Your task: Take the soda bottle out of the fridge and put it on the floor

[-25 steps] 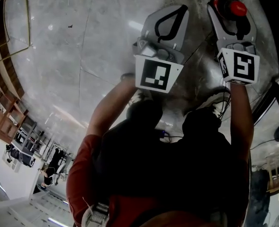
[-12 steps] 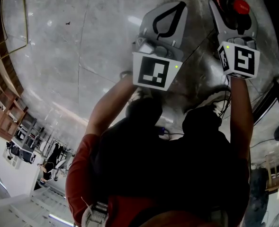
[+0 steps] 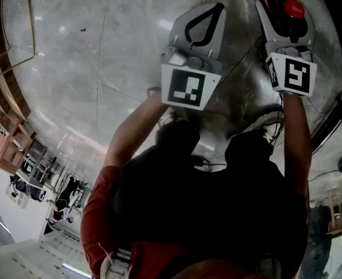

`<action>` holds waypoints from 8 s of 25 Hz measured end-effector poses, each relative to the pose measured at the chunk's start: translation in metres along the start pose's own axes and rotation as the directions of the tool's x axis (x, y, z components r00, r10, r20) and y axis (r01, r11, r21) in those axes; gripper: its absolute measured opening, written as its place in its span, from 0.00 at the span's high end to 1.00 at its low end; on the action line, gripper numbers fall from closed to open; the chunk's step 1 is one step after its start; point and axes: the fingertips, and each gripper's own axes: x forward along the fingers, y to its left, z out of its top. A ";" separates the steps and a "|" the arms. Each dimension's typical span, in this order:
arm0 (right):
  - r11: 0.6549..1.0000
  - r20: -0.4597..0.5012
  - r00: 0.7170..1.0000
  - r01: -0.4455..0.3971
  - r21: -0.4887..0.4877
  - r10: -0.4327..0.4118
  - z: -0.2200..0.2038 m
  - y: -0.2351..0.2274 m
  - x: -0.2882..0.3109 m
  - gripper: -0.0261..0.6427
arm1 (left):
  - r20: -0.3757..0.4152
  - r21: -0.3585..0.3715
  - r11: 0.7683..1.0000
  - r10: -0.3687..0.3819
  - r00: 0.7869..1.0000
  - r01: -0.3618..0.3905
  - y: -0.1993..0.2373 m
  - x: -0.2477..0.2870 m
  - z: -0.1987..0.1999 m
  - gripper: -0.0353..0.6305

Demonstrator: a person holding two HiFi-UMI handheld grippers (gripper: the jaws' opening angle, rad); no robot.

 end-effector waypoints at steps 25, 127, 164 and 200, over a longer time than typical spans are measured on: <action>0.998 -0.024 1.000 -0.005 0.067 0.006 -0.009 0.004 -0.013 0.43 | -0.023 -0.009 1.000 -0.002 1.000 0.002 -0.004 -0.005 -0.008 0.95; 0.943 -0.260 0.951 0.232 0.238 -0.168 0.390 -0.023 -0.334 0.96 | -0.140 -0.095 0.993 -0.090 0.986 0.077 -0.102 -0.177 0.441 0.95; 0.865 -0.100 0.895 0.446 0.230 -0.435 0.778 -0.106 -0.503 0.96 | 0.002 0.090 0.971 -0.224 0.975 0.223 -0.141 -0.251 0.850 0.95; 0.804 -0.067 0.835 0.544 0.239 -0.545 0.785 -0.131 -0.546 0.96 | 0.035 0.119 0.960 -0.258 0.966 0.252 -0.164 -0.254 0.863 0.95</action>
